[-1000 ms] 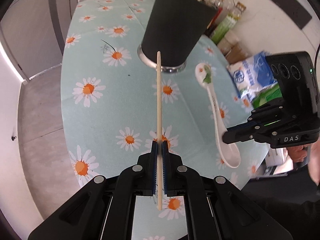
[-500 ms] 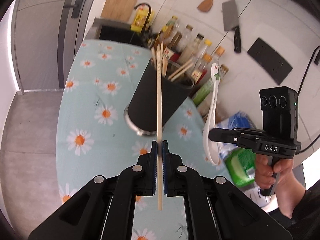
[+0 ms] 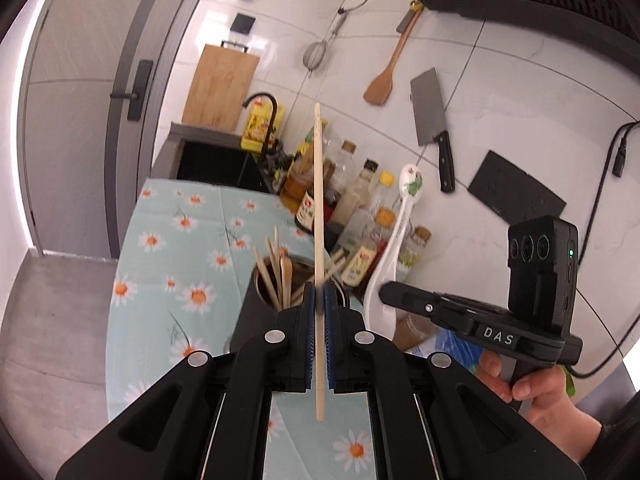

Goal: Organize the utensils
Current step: 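Lift the spoon and chopstick upright and carry them toward the black holder, then lower the white spoon into the holder and open the right gripper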

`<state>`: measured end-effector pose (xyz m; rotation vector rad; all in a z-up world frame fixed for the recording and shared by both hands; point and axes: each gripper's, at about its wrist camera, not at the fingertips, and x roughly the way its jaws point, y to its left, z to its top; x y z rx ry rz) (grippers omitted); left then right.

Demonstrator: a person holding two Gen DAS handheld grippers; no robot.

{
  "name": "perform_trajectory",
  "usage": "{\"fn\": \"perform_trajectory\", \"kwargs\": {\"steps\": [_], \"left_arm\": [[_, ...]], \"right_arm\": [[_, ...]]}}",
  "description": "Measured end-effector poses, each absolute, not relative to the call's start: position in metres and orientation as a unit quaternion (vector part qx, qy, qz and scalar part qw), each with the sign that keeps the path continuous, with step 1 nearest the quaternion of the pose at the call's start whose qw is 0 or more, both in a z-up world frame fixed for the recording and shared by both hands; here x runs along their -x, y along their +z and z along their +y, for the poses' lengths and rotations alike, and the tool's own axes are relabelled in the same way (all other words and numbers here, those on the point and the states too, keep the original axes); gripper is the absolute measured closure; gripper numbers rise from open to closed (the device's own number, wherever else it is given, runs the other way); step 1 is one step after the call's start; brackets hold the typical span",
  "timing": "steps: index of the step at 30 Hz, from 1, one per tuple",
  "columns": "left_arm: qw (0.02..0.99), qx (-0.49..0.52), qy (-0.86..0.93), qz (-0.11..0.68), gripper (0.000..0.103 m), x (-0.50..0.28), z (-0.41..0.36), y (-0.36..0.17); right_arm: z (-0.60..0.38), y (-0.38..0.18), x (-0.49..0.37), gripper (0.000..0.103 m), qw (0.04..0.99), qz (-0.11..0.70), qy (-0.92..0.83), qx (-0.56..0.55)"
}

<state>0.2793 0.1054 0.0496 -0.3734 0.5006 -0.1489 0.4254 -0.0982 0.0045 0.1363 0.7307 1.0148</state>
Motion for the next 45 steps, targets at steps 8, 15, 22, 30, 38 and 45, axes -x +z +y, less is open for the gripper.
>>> {"fn": "perform_trajectory", "kwargs": {"steps": [8, 15, 22, 30, 38, 45], "left_arm": [[0.969, 0.174, -0.06, 0.167, 0.1, -0.309, 0.108, 0.067], [0.979, 0.152, -0.052, 0.127, 0.1, -0.335, 0.102, 0.06], [0.982, 0.121, -0.048, 0.135, 0.099, -0.351, 0.084, 0.03], [0.977, 0.13, -0.044, 0.166, 0.099, -0.36, 0.083, 0.003], [0.973, 0.145, -0.035, 0.178, 0.098, -0.353, 0.088, -0.01], [0.973, 0.15, -0.03, 0.173, 0.097, -0.341, 0.094, -0.005]], "right_arm": [[-0.098, 0.022, -0.444, 0.099, 0.849, 0.297, 0.431, -0.072], [-0.081, 0.008, -0.456, 0.099, 0.864, 0.293, 0.406, -0.04], [-0.07, -0.02, -0.462, 0.099, 0.873, 0.299, 0.386, -0.014], [-0.059, -0.042, -0.459, 0.099, 0.874, 0.309, 0.374, 0.029], [-0.068, -0.045, -0.459, 0.083, 0.873, 0.317, 0.37, 0.011], [-0.084, -0.032, -0.454, 0.081, 0.878, 0.308, 0.368, -0.009]]}}
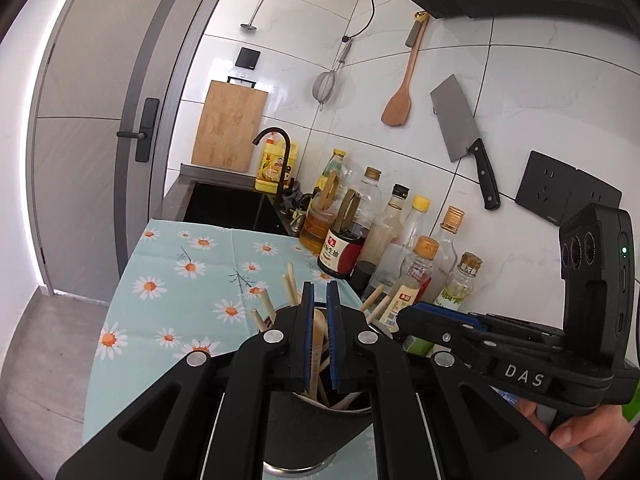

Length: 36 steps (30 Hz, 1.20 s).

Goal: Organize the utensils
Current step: 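Lower the white spoon into the holder and open the right gripper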

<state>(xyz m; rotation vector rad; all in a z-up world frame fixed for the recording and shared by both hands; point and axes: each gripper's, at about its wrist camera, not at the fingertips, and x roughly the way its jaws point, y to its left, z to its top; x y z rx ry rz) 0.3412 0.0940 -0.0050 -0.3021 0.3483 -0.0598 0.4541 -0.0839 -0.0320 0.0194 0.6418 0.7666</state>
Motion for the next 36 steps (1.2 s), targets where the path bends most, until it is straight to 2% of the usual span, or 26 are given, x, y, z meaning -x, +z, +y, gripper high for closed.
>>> {"fn": "perform_trajectory", "kwargs": {"steps": [9, 12, 13, 20, 29, 36], "left_arm": [[0.974, 0.143, -0.032, 0.174, 0.095, -0.334, 0.089, -0.002], [0.973, 0.149, -0.033, 0.172, 0.074, -0.332, 0.09, -0.001], [0.973, 0.152, -0.035, 0.171, 0.074, -0.331, 0.091, -0.001], [0.973, 0.151, -0.032, 0.17, 0.074, -0.325, 0.101, 0.003], [0.973, 0.148, -0.016, 0.174, 0.074, -0.314, 0.119, 0.009], [0.973, 0.136, -0.004, 0.186, 0.074, -0.304, 0.134, 0.015]], "right_arm": [[-0.092, -0.031, -0.449, 0.08, 0.879, 0.309, 0.364, -0.016], [-0.095, -0.031, -0.449, 0.078, 0.879, 0.31, 0.361, -0.02], [-0.096, -0.03, -0.448, 0.077, 0.88, 0.309, 0.359, -0.021], [-0.118, -0.021, -0.454, 0.073, 0.886, 0.306, 0.347, -0.04], [-0.139, -0.012, -0.464, 0.063, 0.887, 0.312, 0.338, -0.049], [-0.143, -0.009, -0.468, 0.061, 0.875, 0.335, 0.342, -0.063]]}}
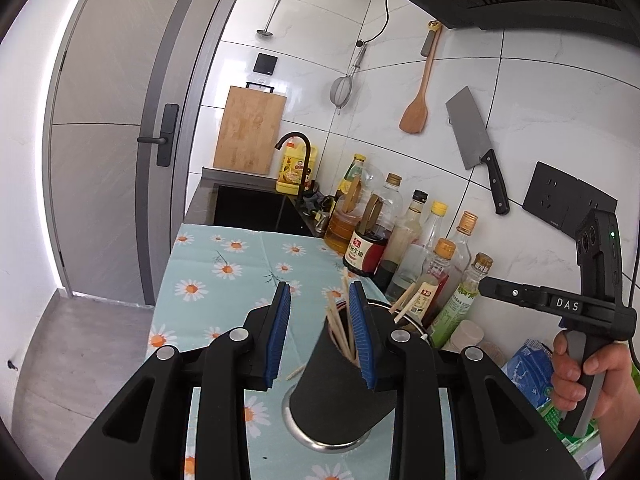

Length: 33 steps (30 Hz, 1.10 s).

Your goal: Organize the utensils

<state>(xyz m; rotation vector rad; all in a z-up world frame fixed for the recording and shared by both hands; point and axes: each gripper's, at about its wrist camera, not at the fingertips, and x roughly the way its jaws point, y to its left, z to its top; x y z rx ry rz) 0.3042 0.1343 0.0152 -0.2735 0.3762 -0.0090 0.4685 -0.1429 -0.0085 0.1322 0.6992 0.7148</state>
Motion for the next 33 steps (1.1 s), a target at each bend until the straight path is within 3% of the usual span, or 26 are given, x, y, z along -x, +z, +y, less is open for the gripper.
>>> {"fn": "perform_trajectory", "kwargs": {"steps": [11, 21, 24, 33], "left_arm": [[0.957, 0.114, -0.029, 0.264, 0.073, -0.331, 0.177, 0.036], [0.923, 0.043, -0.126, 0.361, 0.072, -0.417, 0.186, 0.057], [0.899, 0.023, -0.162, 0.406, 0.062, -0.448, 0.178, 0.055], [0.821, -0.04, -0.216, 0.526, 0.061, -0.535, 0.138, 0.021]], "right_arm": [[-0.142, 0.021, -0.468, 0.051, 0.86, 0.37, 0.339, -0.09], [-0.133, 0.036, -0.443, 0.05, 0.86, 0.398, 0.294, -0.122], [-0.13, 0.04, -0.428, 0.05, 0.865, 0.399, 0.274, -0.129], [-0.119, 0.041, -0.399, 0.048, 0.872, 0.413, 0.215, -0.15]]}}
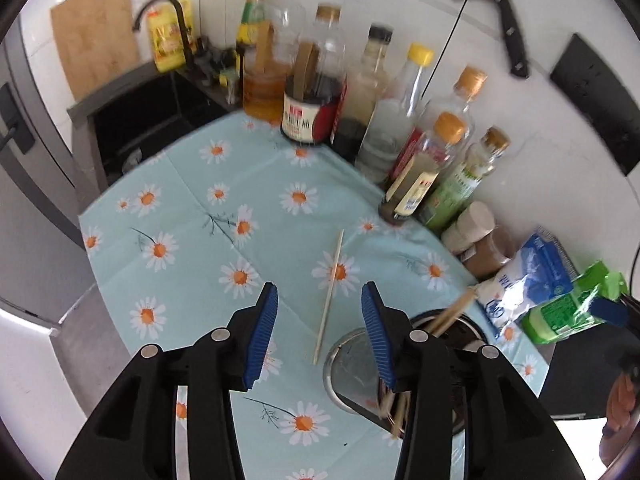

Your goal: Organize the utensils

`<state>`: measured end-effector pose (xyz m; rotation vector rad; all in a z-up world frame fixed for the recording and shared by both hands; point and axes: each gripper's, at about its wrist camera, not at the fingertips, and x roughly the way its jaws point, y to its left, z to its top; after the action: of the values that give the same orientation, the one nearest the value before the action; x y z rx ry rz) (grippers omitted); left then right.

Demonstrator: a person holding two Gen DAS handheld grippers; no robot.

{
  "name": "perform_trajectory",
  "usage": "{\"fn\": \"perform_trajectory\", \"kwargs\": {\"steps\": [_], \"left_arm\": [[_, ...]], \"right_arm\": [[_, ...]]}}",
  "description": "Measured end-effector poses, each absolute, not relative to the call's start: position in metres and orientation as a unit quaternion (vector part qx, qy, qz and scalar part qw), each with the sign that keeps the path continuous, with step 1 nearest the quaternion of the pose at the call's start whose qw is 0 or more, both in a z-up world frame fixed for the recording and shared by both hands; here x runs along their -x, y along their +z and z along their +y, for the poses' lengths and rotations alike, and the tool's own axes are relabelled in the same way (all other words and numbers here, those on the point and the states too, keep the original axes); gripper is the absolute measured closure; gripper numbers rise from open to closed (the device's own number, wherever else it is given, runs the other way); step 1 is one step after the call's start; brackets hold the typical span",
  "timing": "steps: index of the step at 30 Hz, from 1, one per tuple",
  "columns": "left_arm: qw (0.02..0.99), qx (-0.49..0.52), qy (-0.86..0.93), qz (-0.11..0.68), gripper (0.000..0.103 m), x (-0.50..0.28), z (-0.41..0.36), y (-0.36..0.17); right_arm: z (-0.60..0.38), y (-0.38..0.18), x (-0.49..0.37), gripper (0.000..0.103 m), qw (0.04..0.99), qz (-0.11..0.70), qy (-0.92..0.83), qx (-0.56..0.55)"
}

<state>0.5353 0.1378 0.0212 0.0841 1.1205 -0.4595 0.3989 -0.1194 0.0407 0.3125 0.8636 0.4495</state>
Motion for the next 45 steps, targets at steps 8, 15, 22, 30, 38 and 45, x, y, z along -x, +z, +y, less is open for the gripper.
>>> {"fn": "perform_trajectory", "kwargs": {"steps": [8, 15, 22, 30, 38, 45], "left_arm": [[0.728, -0.101, -0.215, 0.643, 0.061, -0.605, 0.105, -0.043], [0.698, -0.133, -0.211, 0.671, 0.061, -0.637, 0.082, -0.079], [0.665, -0.143, -0.212, 0.701, 0.061, -0.653, 0.061, -0.114], [0.639, -0.167, -0.228, 0.715, 0.061, -0.665, 0.04, -0.137], [0.619, -0.191, -0.235, 0.725, 0.061, -0.66, 0.026, -0.162], [0.631, -0.212, -0.22, 0.713, 0.075, -0.661, 0.029, -0.17]], "right_arm": [[-0.112, 0.026, -0.379, 0.048, 0.865, 0.431, 0.188, -0.175], [-0.117, 0.005, -0.368, 0.048, 0.859, 0.448, 0.162, -0.188], [-0.12, -0.016, -0.367, 0.048, 0.85, 0.466, 0.15, -0.194], [-0.129, -0.03, -0.369, 0.048, 0.845, 0.471, 0.145, -0.208], [-0.148, -0.037, -0.366, 0.048, 0.842, 0.468, 0.131, -0.233], [-0.152, -0.038, -0.366, 0.048, 0.841, 0.47, 0.131, -0.234]]}}
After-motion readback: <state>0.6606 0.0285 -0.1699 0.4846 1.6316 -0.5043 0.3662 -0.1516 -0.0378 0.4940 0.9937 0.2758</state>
